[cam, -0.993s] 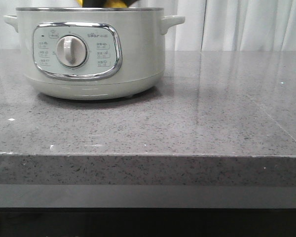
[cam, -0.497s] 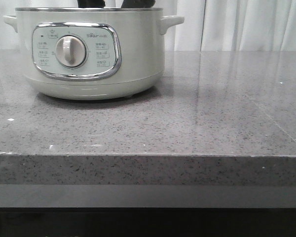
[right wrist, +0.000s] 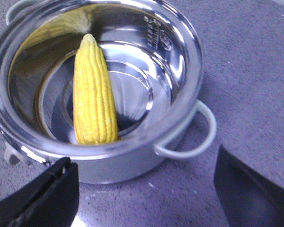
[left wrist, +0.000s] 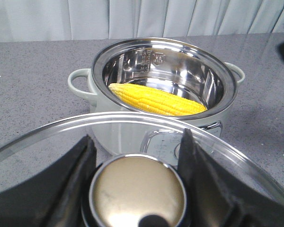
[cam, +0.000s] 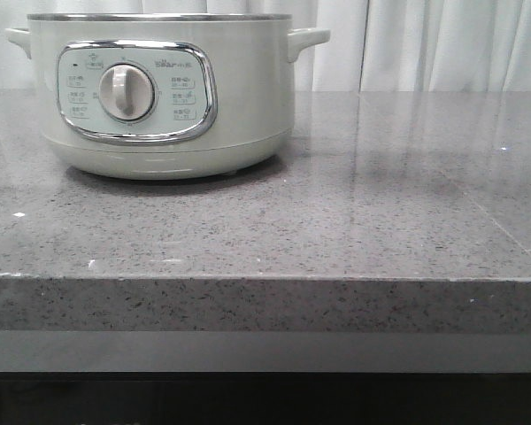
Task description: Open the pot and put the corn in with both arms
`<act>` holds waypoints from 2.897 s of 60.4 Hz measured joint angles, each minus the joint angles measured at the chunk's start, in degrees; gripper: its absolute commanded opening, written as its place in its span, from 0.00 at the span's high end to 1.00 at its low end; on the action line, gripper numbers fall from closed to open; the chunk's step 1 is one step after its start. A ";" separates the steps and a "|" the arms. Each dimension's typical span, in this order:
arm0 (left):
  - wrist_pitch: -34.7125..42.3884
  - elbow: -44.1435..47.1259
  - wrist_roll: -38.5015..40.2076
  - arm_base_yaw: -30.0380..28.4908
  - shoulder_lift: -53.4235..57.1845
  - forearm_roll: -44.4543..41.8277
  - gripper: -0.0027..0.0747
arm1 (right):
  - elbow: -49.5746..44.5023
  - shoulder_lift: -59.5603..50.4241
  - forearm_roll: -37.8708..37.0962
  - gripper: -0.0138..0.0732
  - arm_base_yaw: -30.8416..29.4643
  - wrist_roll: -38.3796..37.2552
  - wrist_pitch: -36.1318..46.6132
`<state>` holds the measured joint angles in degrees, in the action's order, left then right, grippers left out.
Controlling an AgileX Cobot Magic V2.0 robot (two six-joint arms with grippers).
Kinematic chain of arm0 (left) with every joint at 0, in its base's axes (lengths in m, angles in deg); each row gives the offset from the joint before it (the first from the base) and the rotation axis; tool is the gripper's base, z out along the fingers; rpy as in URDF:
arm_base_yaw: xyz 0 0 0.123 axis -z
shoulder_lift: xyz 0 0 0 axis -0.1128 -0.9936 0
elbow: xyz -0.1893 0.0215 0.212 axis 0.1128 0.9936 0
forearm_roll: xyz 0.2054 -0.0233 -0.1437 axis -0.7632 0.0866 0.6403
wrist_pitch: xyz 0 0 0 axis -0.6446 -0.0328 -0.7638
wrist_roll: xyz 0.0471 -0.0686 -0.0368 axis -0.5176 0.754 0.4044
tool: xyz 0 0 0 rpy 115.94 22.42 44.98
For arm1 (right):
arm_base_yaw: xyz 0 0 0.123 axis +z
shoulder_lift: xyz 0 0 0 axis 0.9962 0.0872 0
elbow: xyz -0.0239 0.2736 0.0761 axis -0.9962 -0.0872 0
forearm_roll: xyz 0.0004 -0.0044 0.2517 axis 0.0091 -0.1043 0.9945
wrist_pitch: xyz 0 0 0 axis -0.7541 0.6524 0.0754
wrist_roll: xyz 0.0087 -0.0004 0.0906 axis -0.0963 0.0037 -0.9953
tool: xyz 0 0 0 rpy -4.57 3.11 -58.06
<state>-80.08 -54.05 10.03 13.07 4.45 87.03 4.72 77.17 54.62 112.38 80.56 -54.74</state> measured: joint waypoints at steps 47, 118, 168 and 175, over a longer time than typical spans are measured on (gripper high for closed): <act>0.00 0.00 0.00 0.00 0.00 0.00 0.72 | -43.98 -40.26 0.10 0.15 -3.03 -0.14 5.22; 14.51 -4.75 0.00 2.60 -12.18 0.00 0.72 | -44.43 -40.81 0.10 0.15 -3.03 -0.14 6.52; 28.24 -30.70 0.00 8.28 -54.35 -2.67 0.72 | -44.43 -40.81 0.10 0.15 -3.03 -0.14 6.52; 28.64 -31.12 0.00 8.07 -56.93 -1.96 0.72 | -44.43 -40.81 0.10 0.15 -3.03 -0.14 6.52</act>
<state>-51.44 -85.17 10.03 21.14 -52.48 85.06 -39.71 36.36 54.71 109.35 80.43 -48.23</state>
